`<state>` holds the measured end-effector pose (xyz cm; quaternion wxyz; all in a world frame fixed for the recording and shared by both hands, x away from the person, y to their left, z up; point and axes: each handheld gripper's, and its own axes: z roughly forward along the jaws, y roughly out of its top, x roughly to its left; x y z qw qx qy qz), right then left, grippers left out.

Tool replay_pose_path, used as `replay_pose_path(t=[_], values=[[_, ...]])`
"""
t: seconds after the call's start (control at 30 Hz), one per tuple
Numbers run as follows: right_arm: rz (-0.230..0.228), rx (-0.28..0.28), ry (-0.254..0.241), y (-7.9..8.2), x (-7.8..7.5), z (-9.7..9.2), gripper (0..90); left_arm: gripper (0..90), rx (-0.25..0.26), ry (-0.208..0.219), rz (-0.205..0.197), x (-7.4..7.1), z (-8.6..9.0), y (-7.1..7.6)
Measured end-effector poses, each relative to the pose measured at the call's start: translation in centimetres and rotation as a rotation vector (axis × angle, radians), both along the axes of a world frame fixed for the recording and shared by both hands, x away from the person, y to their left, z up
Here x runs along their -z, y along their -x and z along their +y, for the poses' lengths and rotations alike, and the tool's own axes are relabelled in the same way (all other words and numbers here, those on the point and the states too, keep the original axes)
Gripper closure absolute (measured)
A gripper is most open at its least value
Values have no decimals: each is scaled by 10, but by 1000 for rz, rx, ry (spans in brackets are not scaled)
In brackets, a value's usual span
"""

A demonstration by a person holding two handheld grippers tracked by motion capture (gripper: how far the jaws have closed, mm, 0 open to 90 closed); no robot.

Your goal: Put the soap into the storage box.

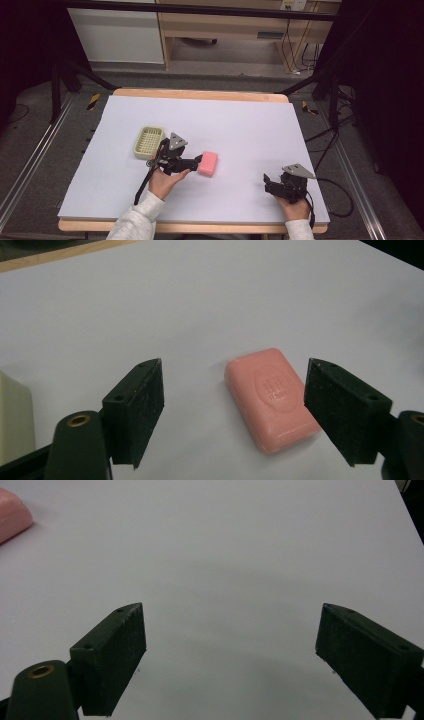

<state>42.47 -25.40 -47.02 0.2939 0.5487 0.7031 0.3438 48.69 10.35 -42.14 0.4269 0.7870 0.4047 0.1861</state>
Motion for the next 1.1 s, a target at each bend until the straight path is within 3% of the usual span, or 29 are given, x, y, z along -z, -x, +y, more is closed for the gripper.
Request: replay_pose_path(t=[1.1], values=[[5, 0, -7, 0, 0, -1, 128, 211, 38, -64, 68, 24, -43, -14]])
